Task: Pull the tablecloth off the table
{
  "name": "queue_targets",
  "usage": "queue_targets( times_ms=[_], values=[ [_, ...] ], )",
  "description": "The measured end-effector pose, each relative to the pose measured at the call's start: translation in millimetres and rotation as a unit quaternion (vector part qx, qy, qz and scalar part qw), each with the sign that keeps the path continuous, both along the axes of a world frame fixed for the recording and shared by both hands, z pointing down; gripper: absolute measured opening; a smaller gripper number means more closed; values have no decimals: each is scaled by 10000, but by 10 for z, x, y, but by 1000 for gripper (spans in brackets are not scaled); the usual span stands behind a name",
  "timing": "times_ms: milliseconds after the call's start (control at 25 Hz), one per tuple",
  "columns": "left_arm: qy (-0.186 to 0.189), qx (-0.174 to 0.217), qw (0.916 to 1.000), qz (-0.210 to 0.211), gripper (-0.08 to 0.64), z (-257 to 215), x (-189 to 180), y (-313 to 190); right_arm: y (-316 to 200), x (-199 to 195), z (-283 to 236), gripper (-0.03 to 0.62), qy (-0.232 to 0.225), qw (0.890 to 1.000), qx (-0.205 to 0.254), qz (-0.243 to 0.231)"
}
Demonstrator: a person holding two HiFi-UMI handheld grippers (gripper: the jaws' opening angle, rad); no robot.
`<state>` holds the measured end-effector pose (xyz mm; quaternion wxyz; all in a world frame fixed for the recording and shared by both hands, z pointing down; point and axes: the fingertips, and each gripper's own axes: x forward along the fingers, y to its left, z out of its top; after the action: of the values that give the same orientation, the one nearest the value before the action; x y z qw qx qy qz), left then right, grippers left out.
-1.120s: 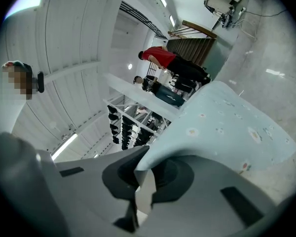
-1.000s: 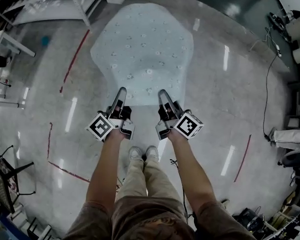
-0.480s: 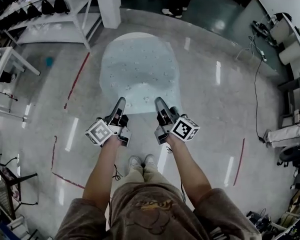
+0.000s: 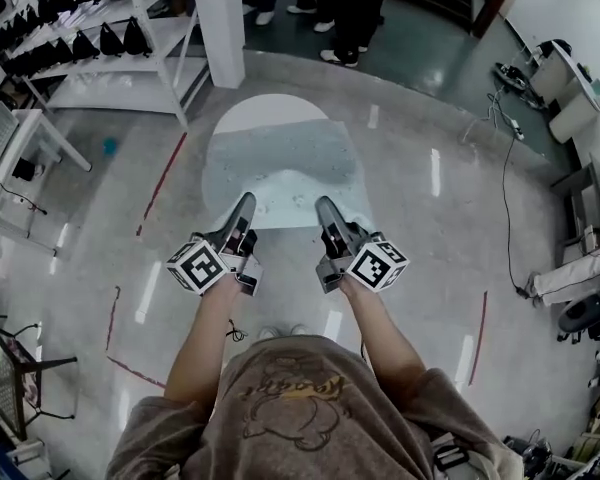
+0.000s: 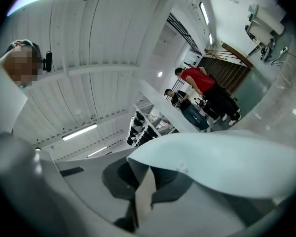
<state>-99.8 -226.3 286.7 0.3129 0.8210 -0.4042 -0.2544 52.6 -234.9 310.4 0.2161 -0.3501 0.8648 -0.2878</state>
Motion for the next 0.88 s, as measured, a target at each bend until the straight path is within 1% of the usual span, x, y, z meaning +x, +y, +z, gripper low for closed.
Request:
queue_targets(
  times_ms=[120, 360, 480, 640, 880],
  values=[
    [-35, 59, 10000, 17, 20, -135, 28, 118, 129, 23, -132, 11, 52, 9999, 123, 12],
    [98, 126, 9999, -20, 20, -219, 125, 340, 329, 122, -220, 9, 227, 9992, 316, 43],
    [101, 146, 9998, -70, 20, -208, 175, 401, 385, 175, -202, 9, 177, 9994, 305, 47],
    [88, 80, 9998, -132, 20, -174, 239, 491, 462, 235, -180, 9, 178, 9995, 273, -12],
    [-50, -16, 9999, -122, 20, -104, 368, 651, 635, 363, -80, 9, 110, 9997, 226, -28]
  ],
)
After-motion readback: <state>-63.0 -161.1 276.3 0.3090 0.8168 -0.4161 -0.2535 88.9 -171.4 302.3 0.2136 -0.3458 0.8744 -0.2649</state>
